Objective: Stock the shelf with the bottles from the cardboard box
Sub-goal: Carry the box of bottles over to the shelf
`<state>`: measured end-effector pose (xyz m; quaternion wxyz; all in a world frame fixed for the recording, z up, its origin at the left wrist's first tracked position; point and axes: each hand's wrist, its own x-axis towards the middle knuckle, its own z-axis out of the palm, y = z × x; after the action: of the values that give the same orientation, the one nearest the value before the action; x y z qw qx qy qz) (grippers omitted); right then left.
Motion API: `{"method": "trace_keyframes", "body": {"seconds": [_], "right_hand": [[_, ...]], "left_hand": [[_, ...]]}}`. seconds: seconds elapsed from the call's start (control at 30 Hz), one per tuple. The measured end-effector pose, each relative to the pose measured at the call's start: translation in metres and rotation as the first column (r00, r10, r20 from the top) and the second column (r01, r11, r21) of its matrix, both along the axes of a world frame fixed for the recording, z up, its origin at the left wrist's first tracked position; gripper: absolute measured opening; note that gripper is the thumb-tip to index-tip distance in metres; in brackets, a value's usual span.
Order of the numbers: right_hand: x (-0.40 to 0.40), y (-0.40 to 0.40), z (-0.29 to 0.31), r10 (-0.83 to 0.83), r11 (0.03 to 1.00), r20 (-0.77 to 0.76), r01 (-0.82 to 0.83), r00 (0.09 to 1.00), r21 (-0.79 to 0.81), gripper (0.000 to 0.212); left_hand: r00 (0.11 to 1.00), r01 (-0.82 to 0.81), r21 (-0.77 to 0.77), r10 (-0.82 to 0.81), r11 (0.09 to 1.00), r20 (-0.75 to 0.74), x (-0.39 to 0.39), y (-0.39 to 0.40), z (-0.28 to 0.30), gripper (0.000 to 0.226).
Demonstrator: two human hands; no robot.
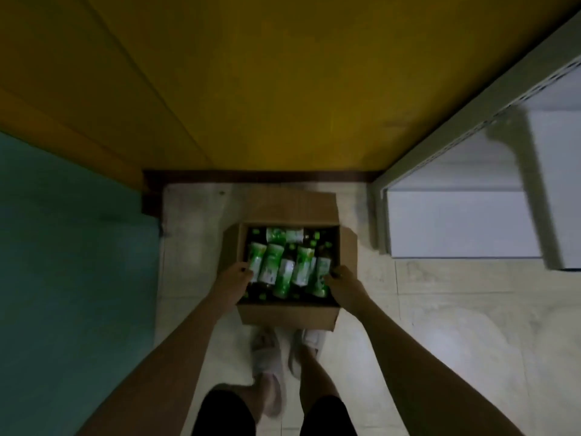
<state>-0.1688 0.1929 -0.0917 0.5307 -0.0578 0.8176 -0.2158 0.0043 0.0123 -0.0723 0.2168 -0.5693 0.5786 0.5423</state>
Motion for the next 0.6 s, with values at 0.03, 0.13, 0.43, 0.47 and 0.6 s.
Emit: {"method": "trace_keyframes", "body": {"seconds": [0.03, 0.13, 0.43, 0.47, 0.6], "right_hand": [[0.000, 0.008, -0.028, 0.011, 0.999, -0.002, -0.011, 1.000, 0.047, 0.025], [-0.008, 0.027, -0.114, -0.004, 0.988, -0.040, 0.010, 0.999, 0.151, 0.031], [-0.023, 0.024, -0.332, -0.284, 0.942, -0.275, 0.320, 0.919, 0.097, 0.065], [-0.022, 0.027, -0.344, -0.298, 0.938, -0.318, 0.339, 0.900, 0.079, 0.056], [-0.030, 0.036, -0.357, -0.138, 0.971, -0.394, 0.203, 0.909, 0.129, 0.026]], "left_hand": [[1.000, -0.026, 0.009, 0.026, 1.000, -0.003, 0.008, 0.004, -0.027, 0.034], [0.995, -0.095, -0.036, 0.096, 0.995, 0.026, 0.034, 0.004, -0.113, 0.036], [0.976, -0.131, -0.127, 0.151, 0.983, 0.158, 0.045, -0.054, -0.349, 0.081], [0.980, -0.061, -0.127, 0.084, 0.990, 0.183, 0.046, -0.056, -0.363, 0.072], [0.970, 0.123, -0.175, -0.081, 0.977, 0.228, 0.050, -0.065, -0.384, 0.030]]}}
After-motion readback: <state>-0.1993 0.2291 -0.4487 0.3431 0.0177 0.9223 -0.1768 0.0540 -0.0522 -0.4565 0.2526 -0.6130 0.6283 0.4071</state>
